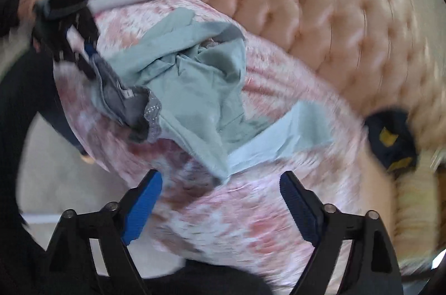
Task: Fold clothes
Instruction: 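Lift the garment with both grippers, holding it up between them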
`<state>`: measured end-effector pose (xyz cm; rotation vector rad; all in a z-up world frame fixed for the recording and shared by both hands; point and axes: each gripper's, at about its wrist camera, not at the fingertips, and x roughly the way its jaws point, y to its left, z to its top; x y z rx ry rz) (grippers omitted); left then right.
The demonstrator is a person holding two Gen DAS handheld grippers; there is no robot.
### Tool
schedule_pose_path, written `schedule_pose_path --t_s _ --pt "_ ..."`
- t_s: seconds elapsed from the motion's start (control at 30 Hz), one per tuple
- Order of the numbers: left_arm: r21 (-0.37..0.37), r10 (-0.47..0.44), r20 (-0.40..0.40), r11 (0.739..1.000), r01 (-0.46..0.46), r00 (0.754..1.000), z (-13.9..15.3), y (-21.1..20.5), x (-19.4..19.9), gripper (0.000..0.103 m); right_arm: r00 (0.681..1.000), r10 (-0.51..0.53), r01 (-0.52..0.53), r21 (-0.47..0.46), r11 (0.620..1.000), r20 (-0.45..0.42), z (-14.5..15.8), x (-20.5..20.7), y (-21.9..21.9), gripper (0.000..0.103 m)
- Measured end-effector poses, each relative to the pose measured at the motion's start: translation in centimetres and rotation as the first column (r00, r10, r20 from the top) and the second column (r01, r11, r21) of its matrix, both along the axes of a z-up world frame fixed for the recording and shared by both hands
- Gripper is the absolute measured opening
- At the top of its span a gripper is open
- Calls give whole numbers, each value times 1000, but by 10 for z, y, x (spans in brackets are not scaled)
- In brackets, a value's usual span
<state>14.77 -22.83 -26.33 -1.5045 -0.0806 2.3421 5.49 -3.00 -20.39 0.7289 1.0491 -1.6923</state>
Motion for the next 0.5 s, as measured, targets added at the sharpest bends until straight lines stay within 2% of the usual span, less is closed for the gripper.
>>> schedule_pose_path --t_s 0.17,0.27,0.37,0.5 --pt "-63 -48 3 997 48 999 -3 22 8 22 979 163 -156 63 986 -123 -9 16 -9 87" --pt "-83 -31 -5 996 30 1000 -8 24 9 22 938 280 -256 140 957 -202 -26 27 -15 86" --pt "-113 -29 -13 993 27 1000 -11 27 10 22 870 401 -343 232 910 -287 -46 37 -15 86" --pt "-198 -44 -49 980 34 998 -12 38 13 22 738 558 -434 366 823 -380 -74 51 -12 86"
